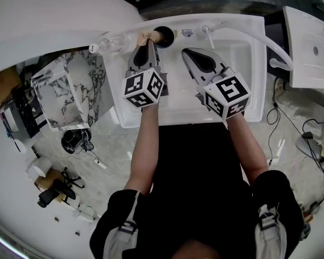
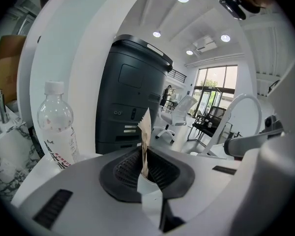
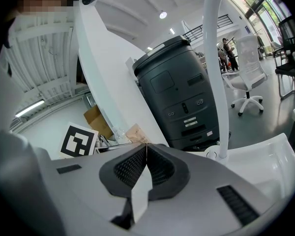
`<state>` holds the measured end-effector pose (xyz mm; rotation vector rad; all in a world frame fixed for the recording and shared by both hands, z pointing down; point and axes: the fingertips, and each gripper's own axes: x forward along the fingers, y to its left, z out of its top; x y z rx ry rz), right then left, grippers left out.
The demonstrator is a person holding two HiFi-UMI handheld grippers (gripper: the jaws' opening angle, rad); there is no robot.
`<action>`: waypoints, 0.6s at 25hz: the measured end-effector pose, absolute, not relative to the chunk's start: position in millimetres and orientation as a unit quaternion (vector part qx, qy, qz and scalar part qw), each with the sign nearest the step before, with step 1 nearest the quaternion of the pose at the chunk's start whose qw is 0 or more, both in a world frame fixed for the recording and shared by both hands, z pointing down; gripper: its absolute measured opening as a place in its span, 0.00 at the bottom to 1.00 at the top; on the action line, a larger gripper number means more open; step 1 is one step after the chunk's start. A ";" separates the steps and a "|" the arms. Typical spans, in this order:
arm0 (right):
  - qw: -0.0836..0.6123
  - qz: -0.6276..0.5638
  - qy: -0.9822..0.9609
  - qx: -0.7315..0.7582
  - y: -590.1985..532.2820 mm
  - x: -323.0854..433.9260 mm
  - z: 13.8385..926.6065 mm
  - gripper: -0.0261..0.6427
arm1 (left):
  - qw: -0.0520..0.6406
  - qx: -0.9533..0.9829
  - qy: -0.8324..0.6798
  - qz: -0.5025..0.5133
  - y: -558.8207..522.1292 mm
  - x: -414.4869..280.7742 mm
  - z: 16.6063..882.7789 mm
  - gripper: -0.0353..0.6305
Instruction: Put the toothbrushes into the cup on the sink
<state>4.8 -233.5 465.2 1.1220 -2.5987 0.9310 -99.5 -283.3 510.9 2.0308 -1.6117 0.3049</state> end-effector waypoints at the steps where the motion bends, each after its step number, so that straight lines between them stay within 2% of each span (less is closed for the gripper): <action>1: 0.081 0.311 -0.869 0.375 -233.3 5.1 464.6 0.08 | 0.262 0.751 -0.596 0.112 -283.4 -99.6 510.1 0.08; 13: 0.074 0.306 -0.869 0.381 -220.8 15.4 457.6 0.08 | 0.253 0.754 -0.596 0.108 -275.4 -99.0 500.0 0.09; 15: 0.074 0.306 -0.868 0.383 -217.6 19.2 456.6 0.08 | 0.251 0.753 -0.599 0.107 -275.5 -100.3 498.8 0.18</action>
